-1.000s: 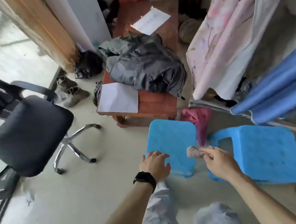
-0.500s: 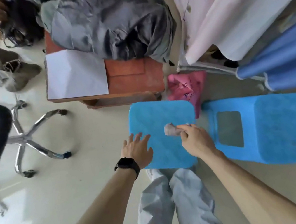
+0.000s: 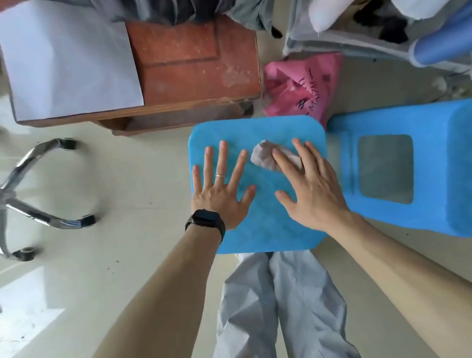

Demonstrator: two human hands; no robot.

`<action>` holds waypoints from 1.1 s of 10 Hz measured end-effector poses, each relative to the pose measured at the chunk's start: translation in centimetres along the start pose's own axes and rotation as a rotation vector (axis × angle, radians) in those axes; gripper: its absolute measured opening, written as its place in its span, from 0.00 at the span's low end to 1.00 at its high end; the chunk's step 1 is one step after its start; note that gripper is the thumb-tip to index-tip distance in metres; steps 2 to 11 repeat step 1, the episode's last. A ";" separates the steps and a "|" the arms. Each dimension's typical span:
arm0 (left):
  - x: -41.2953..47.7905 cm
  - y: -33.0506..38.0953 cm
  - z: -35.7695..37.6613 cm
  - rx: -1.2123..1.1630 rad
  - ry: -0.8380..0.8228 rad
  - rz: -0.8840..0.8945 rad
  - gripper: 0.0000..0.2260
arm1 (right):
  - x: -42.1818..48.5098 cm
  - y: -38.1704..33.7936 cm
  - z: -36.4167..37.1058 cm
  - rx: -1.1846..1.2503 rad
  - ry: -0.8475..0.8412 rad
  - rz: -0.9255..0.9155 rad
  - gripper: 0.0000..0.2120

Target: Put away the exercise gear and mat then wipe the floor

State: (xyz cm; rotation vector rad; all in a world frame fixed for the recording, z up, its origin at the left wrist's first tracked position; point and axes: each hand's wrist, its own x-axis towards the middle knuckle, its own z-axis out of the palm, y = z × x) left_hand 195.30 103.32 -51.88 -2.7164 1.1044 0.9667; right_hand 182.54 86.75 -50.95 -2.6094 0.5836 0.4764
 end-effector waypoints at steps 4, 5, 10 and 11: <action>-0.1 0.1 -1.0 0.011 -0.057 -0.002 0.33 | 0.6 0.5 -4.8 0.319 -0.069 0.143 0.29; -0.1 0.1 -1.0 0.011 -0.057 -0.002 0.33 | 0.6 0.5 -4.8 0.319 -0.069 0.143 0.29; -0.1 0.1 -1.0 0.011 -0.057 -0.002 0.33 | 0.6 0.5 -4.8 0.319 -0.069 0.143 0.29; -0.1 0.1 -1.0 0.011 -0.057 -0.002 0.33 | 0.6 0.5 -4.8 0.319 -0.069 0.143 0.29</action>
